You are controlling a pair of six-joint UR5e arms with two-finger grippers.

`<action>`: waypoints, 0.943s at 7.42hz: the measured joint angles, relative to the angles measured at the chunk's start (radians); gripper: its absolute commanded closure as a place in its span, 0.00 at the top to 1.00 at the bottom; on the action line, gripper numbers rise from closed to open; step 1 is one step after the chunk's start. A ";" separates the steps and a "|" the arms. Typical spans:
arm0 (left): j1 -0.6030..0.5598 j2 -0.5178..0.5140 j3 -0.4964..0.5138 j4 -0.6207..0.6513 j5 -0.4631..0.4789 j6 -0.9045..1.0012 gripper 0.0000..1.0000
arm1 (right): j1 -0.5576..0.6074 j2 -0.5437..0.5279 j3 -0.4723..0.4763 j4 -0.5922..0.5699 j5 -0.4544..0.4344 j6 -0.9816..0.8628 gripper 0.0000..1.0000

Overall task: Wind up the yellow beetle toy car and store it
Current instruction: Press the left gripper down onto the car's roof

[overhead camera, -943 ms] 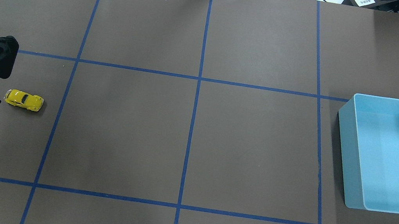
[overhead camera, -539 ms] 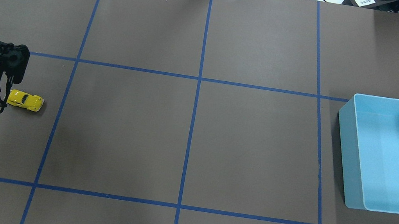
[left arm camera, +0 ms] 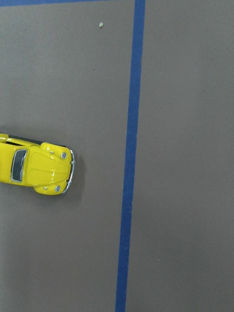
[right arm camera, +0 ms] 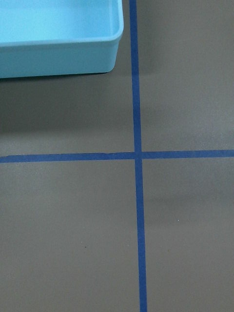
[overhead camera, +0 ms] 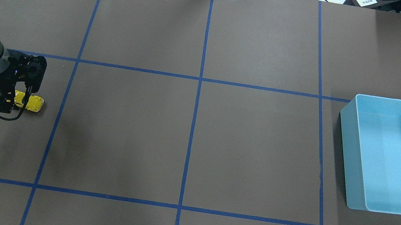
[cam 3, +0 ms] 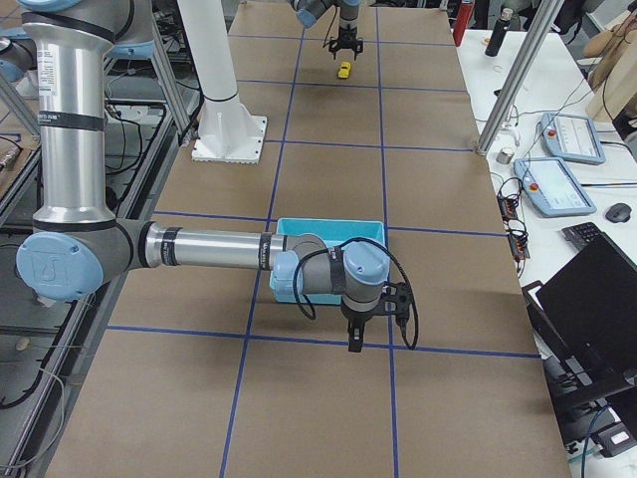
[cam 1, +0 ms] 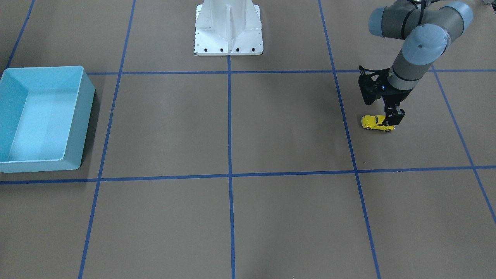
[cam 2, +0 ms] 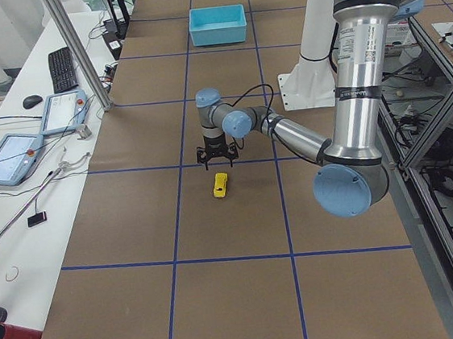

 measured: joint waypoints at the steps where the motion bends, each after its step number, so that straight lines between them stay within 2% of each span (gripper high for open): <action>1: 0.009 -0.003 0.015 -0.003 0.007 0.000 1.00 | 0.000 0.000 -0.020 0.000 -0.002 -0.002 1.00; 7: 0.031 -0.019 0.097 -0.065 0.034 -0.002 1.00 | 0.000 0.013 -0.028 0.002 -0.001 -0.001 1.00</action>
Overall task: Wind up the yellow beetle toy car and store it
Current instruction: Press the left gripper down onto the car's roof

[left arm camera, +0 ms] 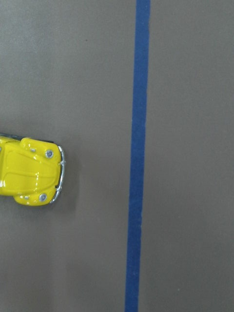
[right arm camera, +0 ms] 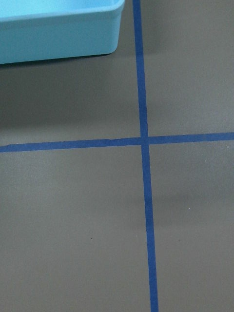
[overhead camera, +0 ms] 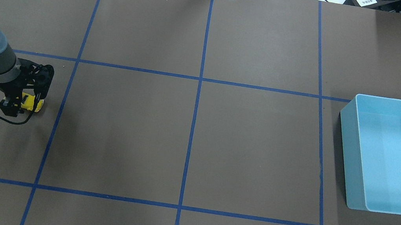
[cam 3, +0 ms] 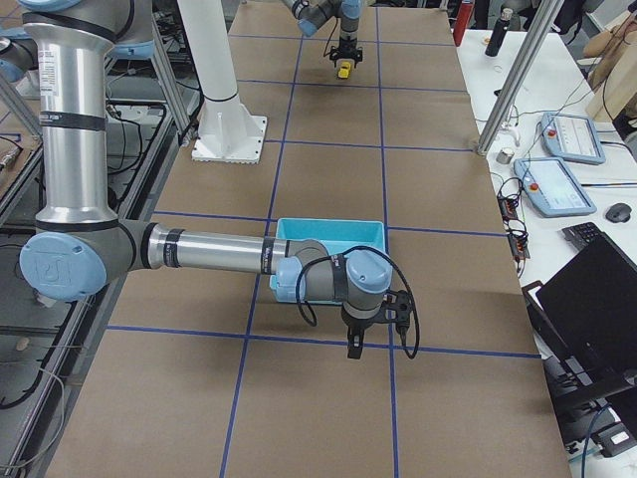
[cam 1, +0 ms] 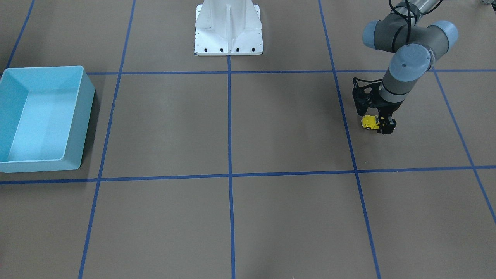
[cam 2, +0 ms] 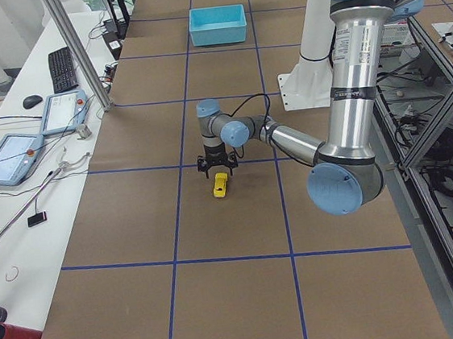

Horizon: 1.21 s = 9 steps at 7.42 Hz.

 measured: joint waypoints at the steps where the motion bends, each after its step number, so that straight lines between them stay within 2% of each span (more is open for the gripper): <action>1: 0.000 0.000 0.005 -0.006 0.001 0.000 1.00 | 0.000 0.001 0.005 0.000 0.002 0.000 1.00; 5: 0.002 -0.001 0.036 -0.035 0.002 0.001 0.98 | -0.022 0.004 0.050 -0.001 0.005 -0.001 1.00; 6: 0.002 -0.001 0.040 -0.038 0.001 0.001 0.81 | -0.034 0.004 0.065 -0.002 0.005 0.000 1.00; 7: 0.002 -0.001 0.041 -0.039 0.001 0.001 0.58 | -0.045 0.006 0.078 -0.002 0.006 0.000 1.00; 8: 0.002 0.000 0.042 -0.042 0.001 0.001 0.28 | -0.055 0.010 0.086 -0.002 0.007 0.001 1.00; 9: 0.002 0.002 0.042 -0.050 -0.001 0.001 0.04 | -0.064 0.014 0.092 -0.002 0.008 0.002 1.00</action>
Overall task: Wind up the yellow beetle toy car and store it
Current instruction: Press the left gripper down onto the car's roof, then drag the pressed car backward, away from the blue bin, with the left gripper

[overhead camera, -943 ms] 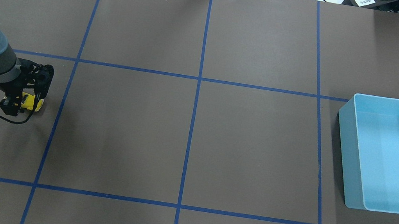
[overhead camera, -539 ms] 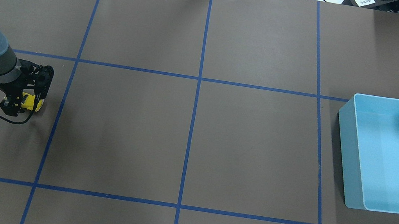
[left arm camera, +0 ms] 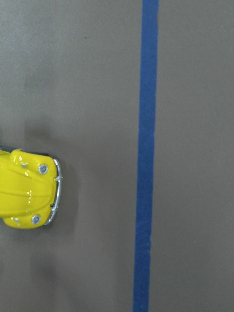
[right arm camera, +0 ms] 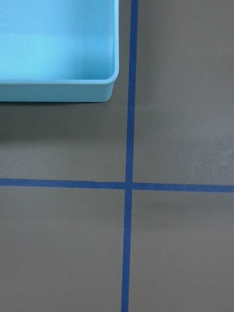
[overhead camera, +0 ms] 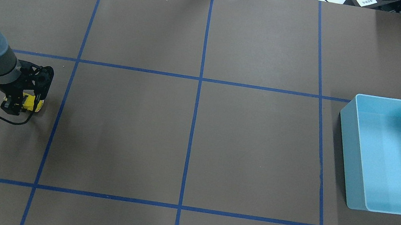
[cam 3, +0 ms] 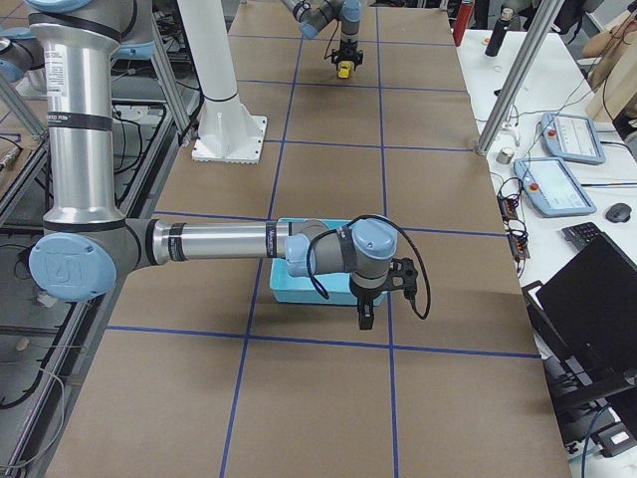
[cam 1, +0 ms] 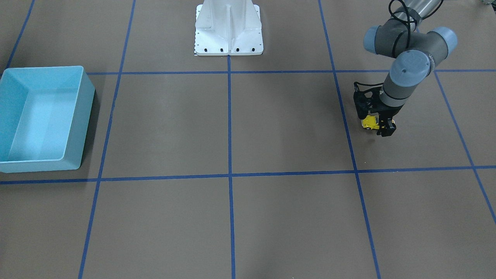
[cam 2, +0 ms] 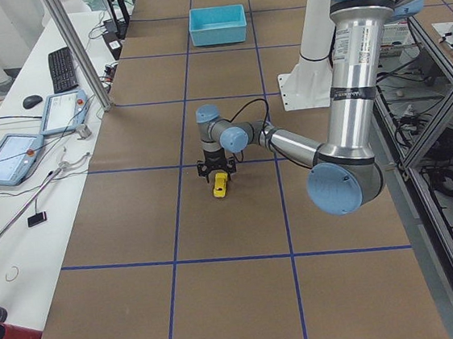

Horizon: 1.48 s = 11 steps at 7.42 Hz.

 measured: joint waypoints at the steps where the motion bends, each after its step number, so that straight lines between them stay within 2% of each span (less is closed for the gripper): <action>1: 0.000 0.003 -0.002 -0.010 -0.003 0.000 0.00 | -0.009 0.003 0.006 0.000 0.002 0.000 1.00; 6: -0.012 0.030 -0.068 -0.024 -0.047 0.000 0.00 | -0.052 0.050 0.014 -0.004 0.022 0.003 1.00; 11: -0.043 0.038 -0.055 -0.122 -0.140 -0.106 0.00 | -0.066 0.048 0.015 -0.008 0.025 0.004 1.00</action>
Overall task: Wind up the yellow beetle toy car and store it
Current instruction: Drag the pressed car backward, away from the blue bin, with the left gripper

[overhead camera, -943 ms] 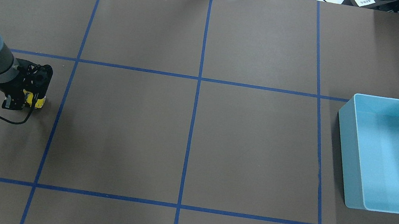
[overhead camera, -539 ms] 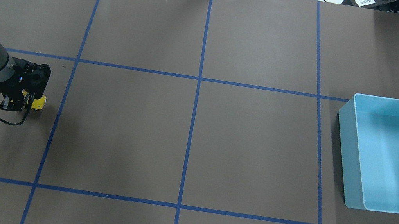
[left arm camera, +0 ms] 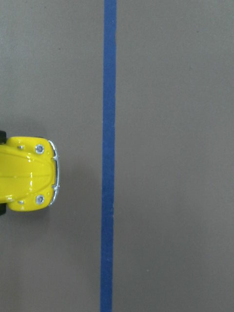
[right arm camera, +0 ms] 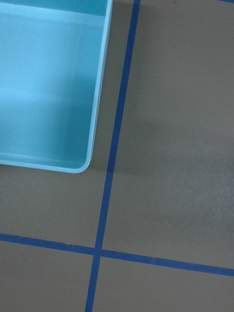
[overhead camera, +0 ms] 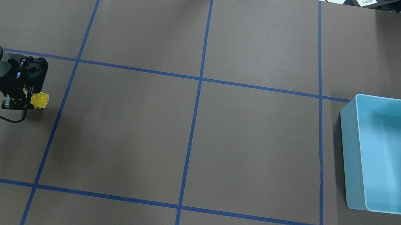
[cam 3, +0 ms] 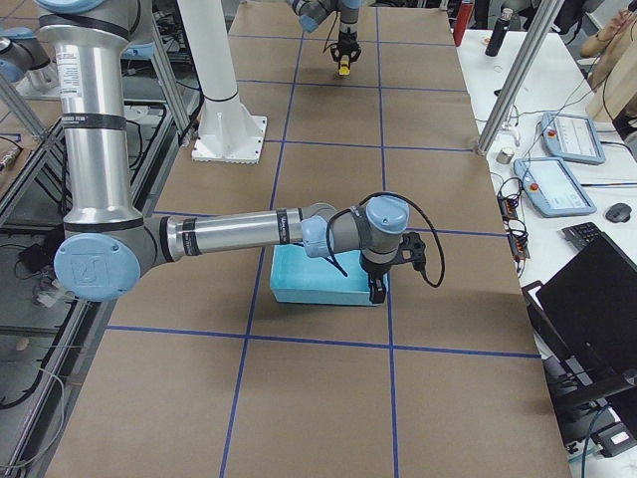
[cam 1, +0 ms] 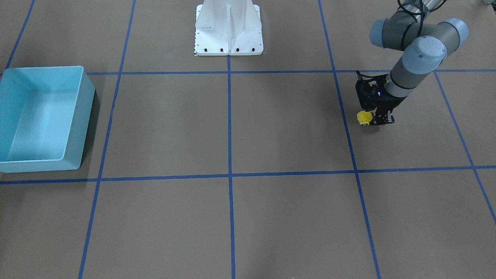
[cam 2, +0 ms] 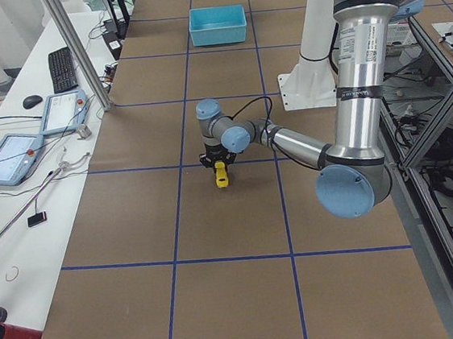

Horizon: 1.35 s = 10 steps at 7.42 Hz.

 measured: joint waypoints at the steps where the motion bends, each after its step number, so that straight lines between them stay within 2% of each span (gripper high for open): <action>1: -0.003 0.000 0.018 -0.046 -0.016 -0.039 0.00 | 0.001 -0.007 -0.008 0.000 -0.002 0.000 1.00; 4: -0.005 -0.010 0.086 -0.170 -0.043 -0.089 0.00 | 0.022 -0.035 -0.041 0.000 -0.012 -0.002 1.00; 6: -0.007 -0.012 0.091 -0.182 -0.061 -0.094 0.00 | 0.054 -0.041 -0.078 0.001 -0.015 -0.003 1.00; 10: -0.014 -0.012 0.094 -0.183 -0.081 -0.094 0.00 | 0.077 -0.043 -0.088 0.002 -0.033 0.007 1.00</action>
